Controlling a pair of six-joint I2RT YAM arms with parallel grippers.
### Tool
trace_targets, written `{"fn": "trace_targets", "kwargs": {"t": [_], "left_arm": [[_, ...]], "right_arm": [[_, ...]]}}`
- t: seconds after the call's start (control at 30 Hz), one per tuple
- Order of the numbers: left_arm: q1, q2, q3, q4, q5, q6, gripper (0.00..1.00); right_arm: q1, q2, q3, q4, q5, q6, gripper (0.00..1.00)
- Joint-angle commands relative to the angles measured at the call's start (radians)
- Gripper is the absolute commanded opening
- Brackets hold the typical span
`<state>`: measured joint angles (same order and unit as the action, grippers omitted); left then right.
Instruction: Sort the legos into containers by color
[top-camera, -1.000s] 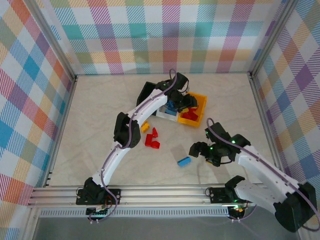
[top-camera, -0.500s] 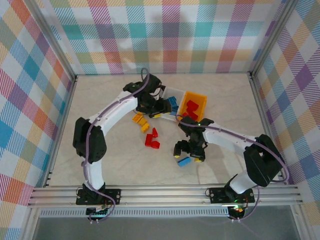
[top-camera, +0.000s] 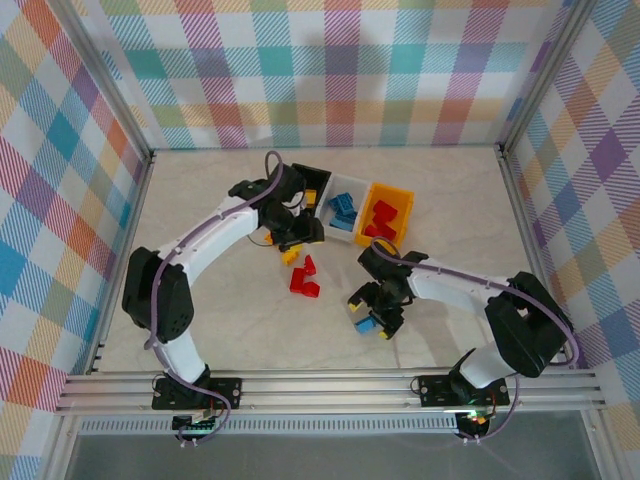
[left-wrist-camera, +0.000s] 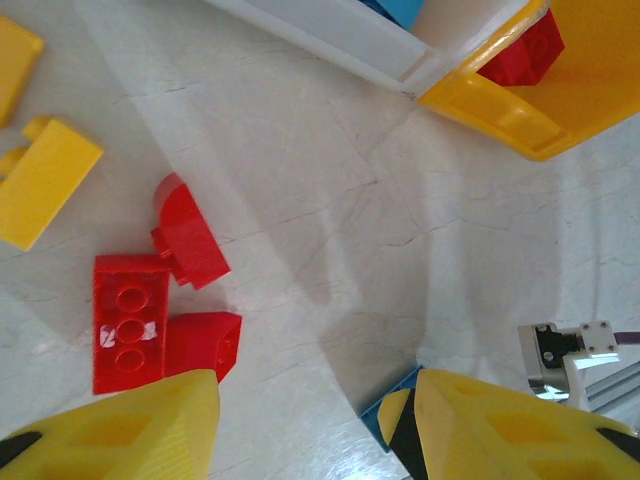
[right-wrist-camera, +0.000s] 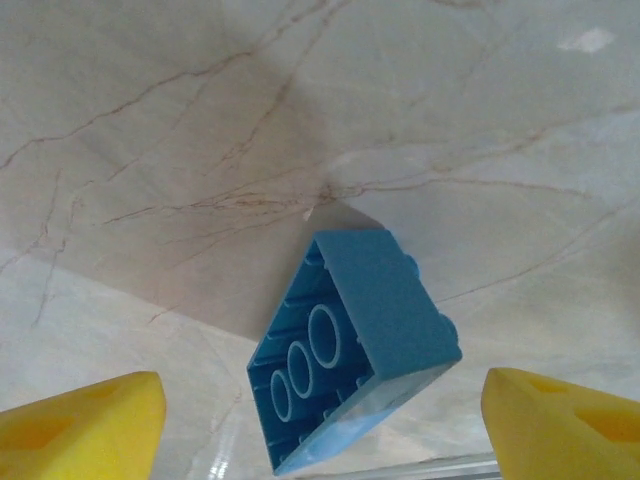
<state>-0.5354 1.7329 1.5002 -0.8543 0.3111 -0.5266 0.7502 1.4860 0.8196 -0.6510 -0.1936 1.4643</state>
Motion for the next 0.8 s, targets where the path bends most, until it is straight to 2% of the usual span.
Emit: {"fn": "trace_targets", "kwargs": {"t": [0.0,0.17,0.27,0.47,0.57,0.77], "left_arm": [[0.021,-0.067,-0.037,-0.006,-0.019,0.031,0.55],[0.048,-0.133,-0.105,-0.014,-0.026,0.043,0.55],[0.071,-0.167,-0.151,-0.006,-0.022,0.042,0.55],[0.107,-0.204,-0.2,-0.005,-0.014,0.05,0.55],[0.12,-0.216,-0.217,-0.013,-0.018,0.058,0.55],[0.137,-0.265,-0.264,-0.037,-0.038,0.076,0.55]], "right_arm": [[0.011,0.025,-0.005,0.028,0.021,0.153,0.78],[0.011,0.031,-0.011,0.012,0.034,0.173,0.59],[0.011,0.028,-0.011,-0.001,0.04,0.164,0.5],[0.007,0.017,0.058,-0.052,0.094,0.081,0.29],[-0.009,0.023,0.107,-0.045,0.094,0.02,0.24],[-0.082,0.052,0.305,-0.06,0.108,-0.137,0.24]]}}
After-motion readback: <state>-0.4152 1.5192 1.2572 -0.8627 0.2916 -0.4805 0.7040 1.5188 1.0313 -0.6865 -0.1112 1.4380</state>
